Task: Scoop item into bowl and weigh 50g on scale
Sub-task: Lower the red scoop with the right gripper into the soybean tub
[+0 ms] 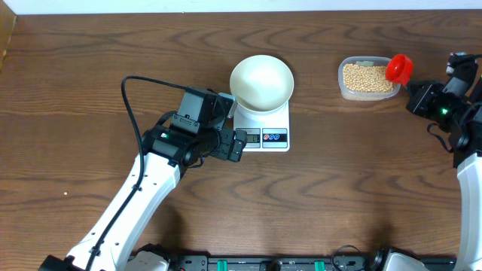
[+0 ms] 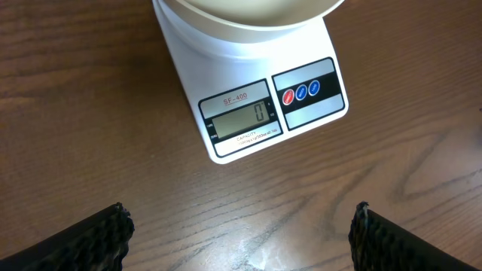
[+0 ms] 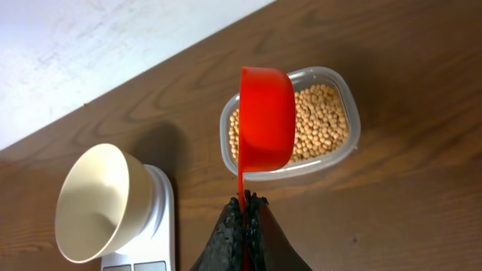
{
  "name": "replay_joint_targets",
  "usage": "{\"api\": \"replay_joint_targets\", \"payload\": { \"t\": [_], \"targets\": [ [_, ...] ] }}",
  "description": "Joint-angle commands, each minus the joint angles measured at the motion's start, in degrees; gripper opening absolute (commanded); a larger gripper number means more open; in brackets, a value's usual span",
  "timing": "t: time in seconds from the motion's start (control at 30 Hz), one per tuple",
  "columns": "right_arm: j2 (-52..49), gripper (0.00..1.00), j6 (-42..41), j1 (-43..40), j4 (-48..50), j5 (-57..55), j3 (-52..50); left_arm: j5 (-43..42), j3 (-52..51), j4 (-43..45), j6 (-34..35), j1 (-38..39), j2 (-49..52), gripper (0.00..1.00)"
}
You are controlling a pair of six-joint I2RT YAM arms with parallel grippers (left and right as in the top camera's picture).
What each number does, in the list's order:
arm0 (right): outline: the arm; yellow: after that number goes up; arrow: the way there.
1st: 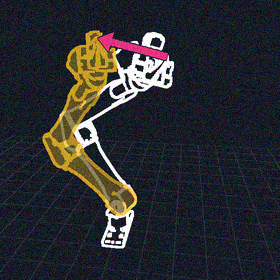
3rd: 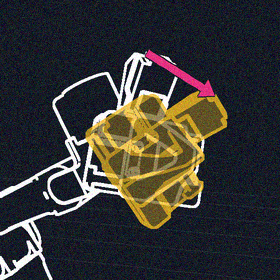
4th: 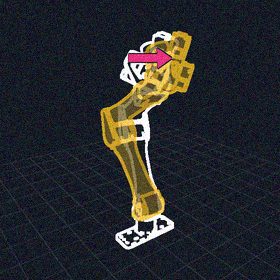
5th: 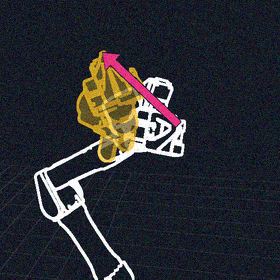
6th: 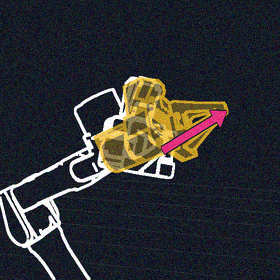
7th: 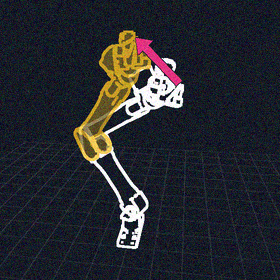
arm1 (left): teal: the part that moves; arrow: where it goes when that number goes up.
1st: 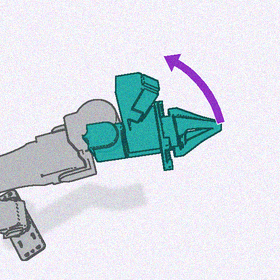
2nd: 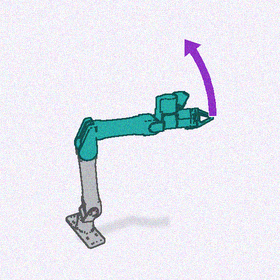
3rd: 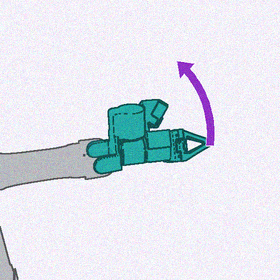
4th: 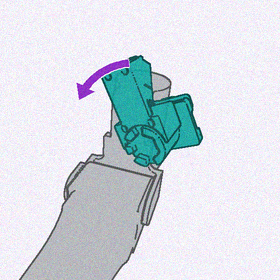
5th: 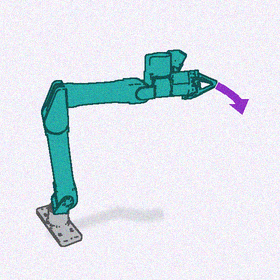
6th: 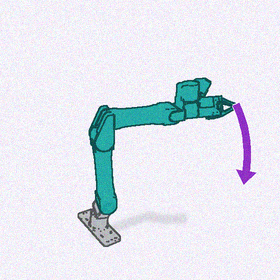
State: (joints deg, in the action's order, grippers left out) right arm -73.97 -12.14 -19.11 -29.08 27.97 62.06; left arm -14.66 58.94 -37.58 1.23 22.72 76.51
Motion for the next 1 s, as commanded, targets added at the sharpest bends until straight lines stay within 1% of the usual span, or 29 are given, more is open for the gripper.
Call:
{"api": "replay_joint_targets", "payload": {
  "t": [0.0,0.1,0.17,0.3,0.5,0.63,0.73,0.97],
  "targets": [
    [0.5,0.01,1.1,0.1,-1.0,-1.9,0.9,0.6,-0.1,-0.1,-0.6,0.1,0.5,0.94],
    [0.3,0.01,1.6,1.0,-2.1,-3.2,1.8,0.6,-0.1,-0.1,-0.6,0.1,0.5,0.94],
    [-0.5,0.01,2.6,2.1,-4.5,-5.0,4.3,0.6,-0.1,-0.1,-0.6,0.1,0.5,0.94],
    [-6.4,0.01,8.4,5.1,-15.0,-9.9,16.2,0.6,-0.1,-0.1,-0.6,0.1,0.5,0.95],
    [-16.3,0.01,12.7,8.1,-27.6,-17.2,31.7,0.6,-0.1,-0.1,-0.6,0.1,0.5,0.95],
    [-23.0,0.01,16.8,9.6,-33.7,-20.1,38.7,0.6,-0.1,-0.1,-0.6,0.1,0.5,0.95],
    [-26.7,0.01,17.8,10.1,-34.4,-22.4,40.0,0.6,-0.1,-0.1,-0.6,0.1,0.5,0.95],
    [-32.5,0.01,19.1,10.2,-31.5,-22.6,40.0,0.6,-0.1,-0.1,-0.6,0.1,0.5,0.95]
  ]
}}
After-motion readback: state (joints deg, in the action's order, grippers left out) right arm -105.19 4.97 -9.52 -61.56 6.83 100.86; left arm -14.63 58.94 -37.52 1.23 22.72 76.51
